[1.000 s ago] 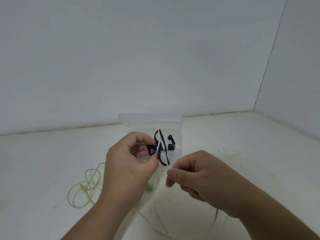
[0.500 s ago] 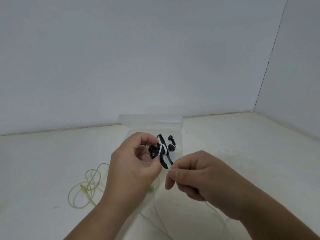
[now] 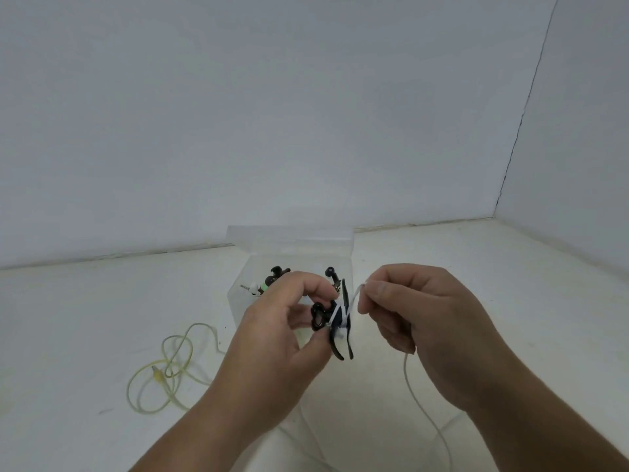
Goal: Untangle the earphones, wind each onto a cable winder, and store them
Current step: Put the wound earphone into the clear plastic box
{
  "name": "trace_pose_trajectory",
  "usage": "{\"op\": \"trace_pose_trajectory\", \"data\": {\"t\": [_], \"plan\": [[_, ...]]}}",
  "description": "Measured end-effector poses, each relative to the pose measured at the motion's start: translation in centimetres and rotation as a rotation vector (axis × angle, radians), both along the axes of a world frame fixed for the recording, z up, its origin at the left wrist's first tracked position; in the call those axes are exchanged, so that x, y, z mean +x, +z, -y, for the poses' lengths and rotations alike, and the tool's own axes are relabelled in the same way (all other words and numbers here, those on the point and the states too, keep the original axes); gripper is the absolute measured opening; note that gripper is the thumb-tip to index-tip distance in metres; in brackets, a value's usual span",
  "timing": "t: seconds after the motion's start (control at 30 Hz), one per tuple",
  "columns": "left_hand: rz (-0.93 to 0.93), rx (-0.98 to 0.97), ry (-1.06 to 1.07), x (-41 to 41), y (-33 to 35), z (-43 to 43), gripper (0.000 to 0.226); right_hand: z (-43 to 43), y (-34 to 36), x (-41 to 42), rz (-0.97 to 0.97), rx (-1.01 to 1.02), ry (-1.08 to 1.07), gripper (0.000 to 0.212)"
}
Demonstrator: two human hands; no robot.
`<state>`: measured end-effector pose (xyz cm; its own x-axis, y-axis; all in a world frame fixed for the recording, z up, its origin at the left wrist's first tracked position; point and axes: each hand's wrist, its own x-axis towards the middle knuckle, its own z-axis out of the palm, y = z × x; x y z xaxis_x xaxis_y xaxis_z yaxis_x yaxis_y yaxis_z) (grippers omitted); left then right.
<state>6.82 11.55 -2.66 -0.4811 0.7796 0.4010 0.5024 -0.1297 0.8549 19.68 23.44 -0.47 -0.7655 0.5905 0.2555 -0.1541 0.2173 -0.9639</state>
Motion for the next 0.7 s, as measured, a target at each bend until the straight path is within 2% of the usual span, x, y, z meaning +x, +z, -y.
{"op": "trace_pose_trajectory", "data": {"t": [0.1,0.2,0.33,0.4,0.53,0.63,0.7], "plan": [[0.012,-0.005,-0.021,0.1,0.0,0.0,0.042,-0.1,0.0,0.1,0.023,0.033,-0.039,0.025],[-0.012,-0.012,-0.034,0.2,0.1,0.1,0.041,-0.2,-0.2,0.1,0.077,0.182,-0.152,0.03],[0.022,-0.02,-0.093,0.5,0.2,0.3,0.035,-0.4,-0.3,0.0,0.105,0.455,-0.315,0.022],[0.038,-0.021,-0.115,0.6,0.2,0.3,0.036,-0.8,-0.3,0.1,0.087,0.491,-0.381,0.017],[0.117,-0.007,-0.165,0.8,0.6,0.3,0.028,-1.4,-0.5,0.1,0.108,0.313,-0.376,0.015],[0.157,0.025,-0.172,1.0,0.6,0.3,0.025,-1.7,-1.2,-0.1,0.194,0.075,-0.286,0.023],[0.167,0.054,-0.157,1.2,0.6,0.2,0.023,-1.7,-1.6,-0.3,0.27,-0.015,-0.213,0.029]]}}
